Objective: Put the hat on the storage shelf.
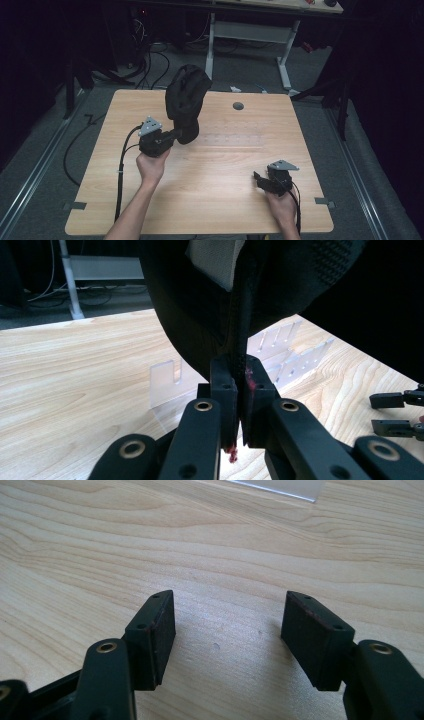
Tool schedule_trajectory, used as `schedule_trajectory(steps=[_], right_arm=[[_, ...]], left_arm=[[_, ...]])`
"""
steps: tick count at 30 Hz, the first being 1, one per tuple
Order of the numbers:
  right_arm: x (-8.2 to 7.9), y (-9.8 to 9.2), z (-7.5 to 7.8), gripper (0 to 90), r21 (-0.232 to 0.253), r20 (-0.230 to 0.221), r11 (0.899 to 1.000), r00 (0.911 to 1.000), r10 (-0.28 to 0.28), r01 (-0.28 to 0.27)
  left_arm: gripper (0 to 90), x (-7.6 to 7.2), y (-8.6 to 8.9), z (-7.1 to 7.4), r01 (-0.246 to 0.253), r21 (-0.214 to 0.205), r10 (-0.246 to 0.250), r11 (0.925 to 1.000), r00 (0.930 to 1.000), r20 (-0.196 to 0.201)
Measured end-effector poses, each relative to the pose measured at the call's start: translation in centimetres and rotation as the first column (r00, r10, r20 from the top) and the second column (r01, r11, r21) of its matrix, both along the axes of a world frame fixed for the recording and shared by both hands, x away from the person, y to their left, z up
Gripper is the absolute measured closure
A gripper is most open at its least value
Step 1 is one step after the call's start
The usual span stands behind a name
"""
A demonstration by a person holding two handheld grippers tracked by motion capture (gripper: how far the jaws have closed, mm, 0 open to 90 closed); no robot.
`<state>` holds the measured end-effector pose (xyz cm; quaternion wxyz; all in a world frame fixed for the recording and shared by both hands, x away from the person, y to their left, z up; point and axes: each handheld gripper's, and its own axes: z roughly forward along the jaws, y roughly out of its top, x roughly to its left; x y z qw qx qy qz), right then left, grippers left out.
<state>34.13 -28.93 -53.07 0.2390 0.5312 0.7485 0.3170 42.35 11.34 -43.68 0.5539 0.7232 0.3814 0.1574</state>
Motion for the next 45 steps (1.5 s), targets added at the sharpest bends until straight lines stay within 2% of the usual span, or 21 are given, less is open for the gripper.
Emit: schedule_trajectory(steps=[3, 5, 15, 18, 24, 27, 33, 36, 37, 40, 42, 45], right_arm=[[0.0, 0.0, 0.0, 38.2, 0.001, -0.001, 1.000, 1.0000, 0.002, -0.002], [0.0, 0.0, 0.0, 38.2, 0.003, -0.002, 1.000, 1.0000, 0.005, -0.005], [0.0, 0.0, 0.0, 38.2, 0.003, -0.002, 1.000, 1.0000, 0.005, -0.005], [0.0, 0.0, 0.0, 38.2, 0.003, -0.001, 1.000, 1.0000, 0.005, -0.005], [0.0, 0.0, 0.0, 38.2, 0.003, -0.001, 1.000, 1.0000, 0.005, -0.005], [0.0, 0.0, 0.0, 38.3, 0.002, -0.001, 1.000, 1.0000, 0.006, -0.006], [0.0, 0.1, 0.0, 38.2, 0.002, -0.001, 1.000, 1.0000, 0.002, -0.002], [0.0, 0.1, 0.0, 38.3, 0.002, -0.001, 1.000, 1.0000, 0.002, -0.002], [0.0, 0.1, 0.0, 38.0, 0.001, 0.000, 1.000, 1.0000, 0.003, -0.003], [0.0, 0.1, 0.0, 37.7, 0.002, -0.002, 1.000, 1.0000, -0.003, 0.003], [0.0, 0.1, 0.0, 37.6, 0.002, -0.002, 1.000, 1.0000, -0.004, 0.004], [0.0, 0.1, 0.0, 37.7, 0.003, -0.002, 1.000, 1.0000, -0.005, 0.005]], left_arm=[[86.5, -0.2, 0.1, -0.1, -0.009, 0.002, 0.009, 1.0000, 0.9999, 0.011], [86.5, -0.3, 0.0, -0.3, -0.014, 0.018, 0.014, 0.9997, 0.9998, 0.014], [86.3, 0.2, -0.1, -1.8, -0.007, 0.024, 0.007, 0.9997, 0.9997, -0.022], [86.1, 0.4, -0.2, -2.5, -0.004, 0.023, 0.005, 0.9997, 0.9988, -0.049], [84.8, 0.1, -0.1, -2.9, 0.000, 0.016, 0.001, 0.9999, 0.9980, -0.063], [83.0, 0.1, 0.2, -2.9, 0.018, 0.012, -0.017, 0.9998, 0.9941, -0.107], [74.4, -0.2, 0.5, -3.2, 0.004, 0.002, -0.004, 1.0000, 0.9906, -0.136], [70.2, -0.3, 0.5, -3.1, -0.002, 0.012, 0.003, 0.9999, 0.9908, -0.135], [62.9, -0.3, 0.5, -3.0, -0.006, 0.010, 0.007, 0.9999, 0.9901, -0.140], [54.0, -0.4, 0.8, -2.9, -0.008, 0.013, 0.010, 0.9999, 0.9888, -0.149], [48.9, -0.5, 1.0, -2.7, -0.008, 0.017, 0.010, 0.9998, 0.9891, -0.147], [45.7, -0.4, 1.4, -2.4, 0.014, -0.004, -0.014, 0.9999, 0.9871, -0.159]])
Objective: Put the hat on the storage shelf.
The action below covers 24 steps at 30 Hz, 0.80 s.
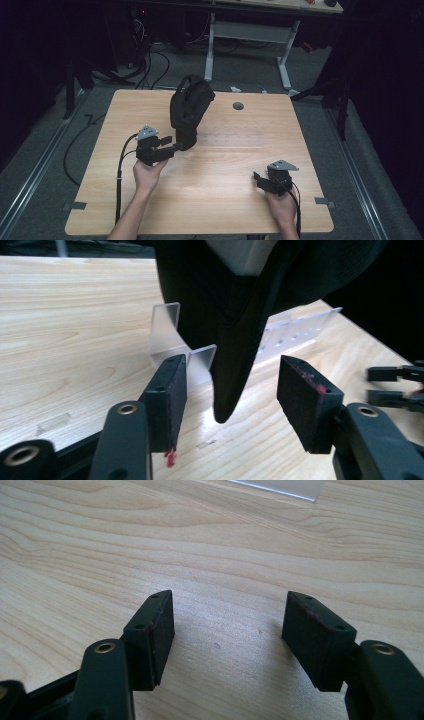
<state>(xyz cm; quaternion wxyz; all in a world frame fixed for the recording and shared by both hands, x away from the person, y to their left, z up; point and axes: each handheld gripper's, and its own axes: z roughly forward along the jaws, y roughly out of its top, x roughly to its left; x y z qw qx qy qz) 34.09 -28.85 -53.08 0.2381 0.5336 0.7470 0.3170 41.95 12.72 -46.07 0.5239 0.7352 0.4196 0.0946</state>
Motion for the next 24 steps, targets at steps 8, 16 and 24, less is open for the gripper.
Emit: schedule_trajectory(steps=[8, 16, 24], right_arm=[[0.0, 0.0, 0.0, 37.7, 0.000, 0.000, 1.000, 1.0000, -0.003, 0.003], [0.0, 0.0, 0.0, 37.6, 0.000, 0.000, 1.000, 1.0000, -0.002, 0.002], [0.0, 0.0, 0.0, 37.6, 0.000, 0.000, 1.000, 1.0000, -0.003, 0.003]], left_arm=[[43.5, -0.8, 1.0, 0.7, -0.009, 0.022, 0.009, 0.9997, 1.0000, 0.001], [44.6, -1.8, 2.5, 1.7, -0.052, 0.062, 0.051, 0.9967, 0.9986, 0.008], [44.0, -2.4, 3.2, 1.8, -0.041, 0.079, 0.040, 0.9960, 0.9992, 0.008]])
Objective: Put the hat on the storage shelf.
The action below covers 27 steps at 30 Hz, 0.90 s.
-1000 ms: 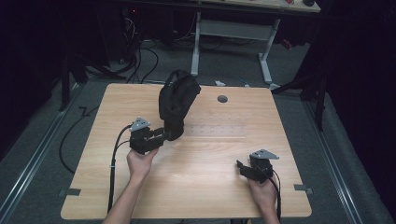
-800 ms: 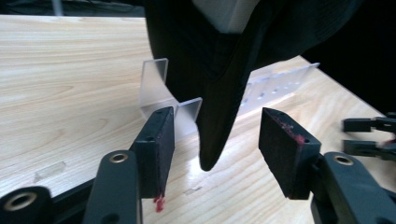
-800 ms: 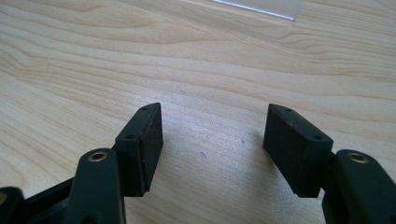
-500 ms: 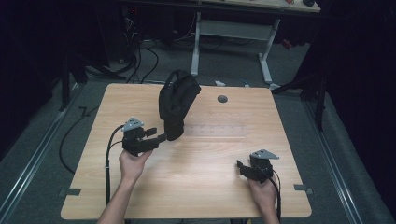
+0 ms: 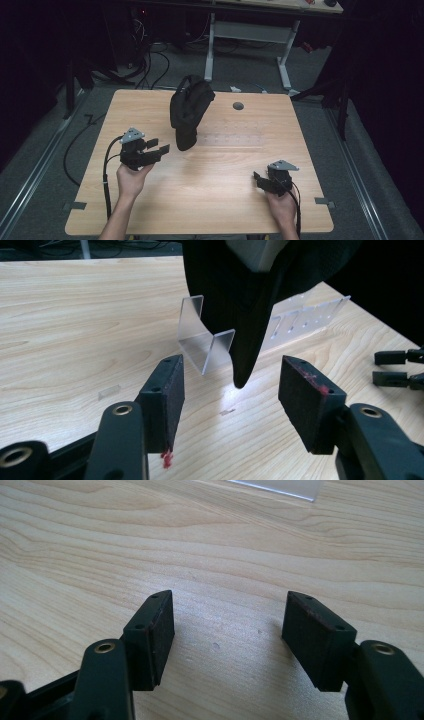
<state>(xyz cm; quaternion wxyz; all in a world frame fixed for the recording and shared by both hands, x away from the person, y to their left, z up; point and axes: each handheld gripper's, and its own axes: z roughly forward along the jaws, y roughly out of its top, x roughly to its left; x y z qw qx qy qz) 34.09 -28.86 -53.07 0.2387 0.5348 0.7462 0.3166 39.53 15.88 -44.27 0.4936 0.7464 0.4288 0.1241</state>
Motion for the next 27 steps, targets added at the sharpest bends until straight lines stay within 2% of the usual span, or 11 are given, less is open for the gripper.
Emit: schedule_trajectory(steps=[10, 13, 21, 27], right_arm=[[0.0, 0.0, 0.0, 37.0, -0.002, 0.000, 1.000, 1.0000, 0.003, -0.003], [0.0, 0.0, 0.0, 37.0, 0.000, 0.000, 1.000, 1.0000, 0.002, -0.002], [0.0, 0.0, 0.0, 37.0, 0.000, -0.001, 1.000, 1.0000, 0.002, -0.002], [0.0, 0.0, 0.0, 37.0, 0.000, 0.000, 1.000, 1.0000, 0.002, -0.002]], left_arm=[[42.8, -1.0, 1.3, -0.6, -0.026, 0.010, 0.026, 0.9996, 0.9996, -0.006], [41.9, -1.4, 1.6, -0.7, -0.026, -0.001, 0.026, 0.9997, 0.9997, -0.004], [40.6, -2.2, 2.0, -1.4, -0.033, -0.009, 0.033, 0.9994, 0.9993, -0.019], [39.0, -2.5, 1.9, -1.8, -0.022, 0.003, 0.023, 0.9997, 0.9993, -0.028]])
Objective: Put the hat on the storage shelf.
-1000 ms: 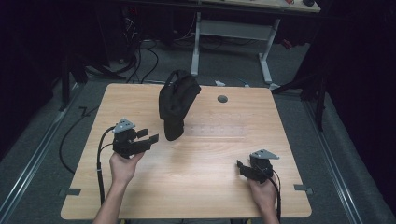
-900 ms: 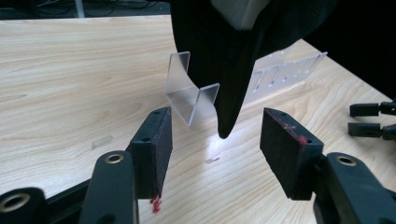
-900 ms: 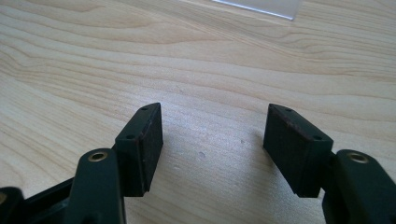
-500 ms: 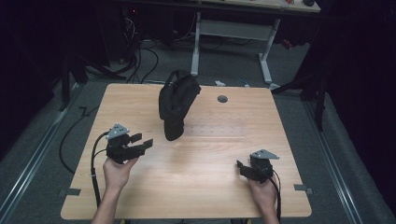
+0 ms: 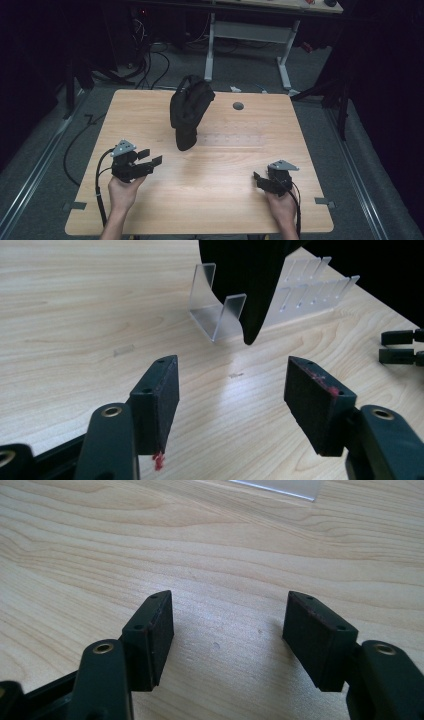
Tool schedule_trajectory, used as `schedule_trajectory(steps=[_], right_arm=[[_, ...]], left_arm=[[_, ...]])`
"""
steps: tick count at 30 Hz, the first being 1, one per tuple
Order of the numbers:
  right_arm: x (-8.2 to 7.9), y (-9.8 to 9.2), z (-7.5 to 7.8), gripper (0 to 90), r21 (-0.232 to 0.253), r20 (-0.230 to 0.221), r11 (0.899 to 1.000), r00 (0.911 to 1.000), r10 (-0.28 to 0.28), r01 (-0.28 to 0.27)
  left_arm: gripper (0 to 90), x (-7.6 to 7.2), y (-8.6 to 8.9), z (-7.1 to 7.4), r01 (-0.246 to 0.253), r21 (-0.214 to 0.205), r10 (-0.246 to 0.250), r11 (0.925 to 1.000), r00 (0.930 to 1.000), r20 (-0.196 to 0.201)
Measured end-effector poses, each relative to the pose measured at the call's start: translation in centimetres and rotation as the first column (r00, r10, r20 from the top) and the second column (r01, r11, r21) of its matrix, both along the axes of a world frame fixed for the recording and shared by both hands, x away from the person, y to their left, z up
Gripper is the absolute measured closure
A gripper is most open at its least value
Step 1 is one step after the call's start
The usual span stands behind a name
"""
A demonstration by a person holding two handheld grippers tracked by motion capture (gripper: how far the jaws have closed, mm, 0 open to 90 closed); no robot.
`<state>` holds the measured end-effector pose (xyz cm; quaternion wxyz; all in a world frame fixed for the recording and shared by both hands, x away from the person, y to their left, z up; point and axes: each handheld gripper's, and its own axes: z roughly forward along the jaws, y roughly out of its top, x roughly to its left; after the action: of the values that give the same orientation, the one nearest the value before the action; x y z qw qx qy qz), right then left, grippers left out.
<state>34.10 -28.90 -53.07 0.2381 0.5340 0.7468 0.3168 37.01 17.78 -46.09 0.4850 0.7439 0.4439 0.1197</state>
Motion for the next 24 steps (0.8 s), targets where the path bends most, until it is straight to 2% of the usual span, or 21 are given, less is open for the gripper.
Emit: schedule_trajectory(steps=[4, 12, 24], right_arm=[[0.0, 0.0, 0.0, 36.9, 0.000, 0.000, 1.000, 1.0000, 0.000, 0.000], [0.0, 0.0, 0.0, 37.0, 0.000, 0.000, 1.000, 1.0000, -0.001, 0.001], [0.0, 0.0, 0.0, 37.0, -0.001, 0.000, 1.000, 1.0000, 0.001, -0.001]], left_arm=[[38.1, -0.1, -0.4, -0.5, 0.027, 0.039, -0.026, 0.9989, 0.9995, -0.019], [36.3, 0.0, -1.0, -1.3, 0.047, 0.042, -0.046, 0.9980, 0.9983, -0.036], [35.3, -0.1, -1.5, -2.8, 0.051, 0.053, -0.049, 0.9973, 0.9979, -0.044]])
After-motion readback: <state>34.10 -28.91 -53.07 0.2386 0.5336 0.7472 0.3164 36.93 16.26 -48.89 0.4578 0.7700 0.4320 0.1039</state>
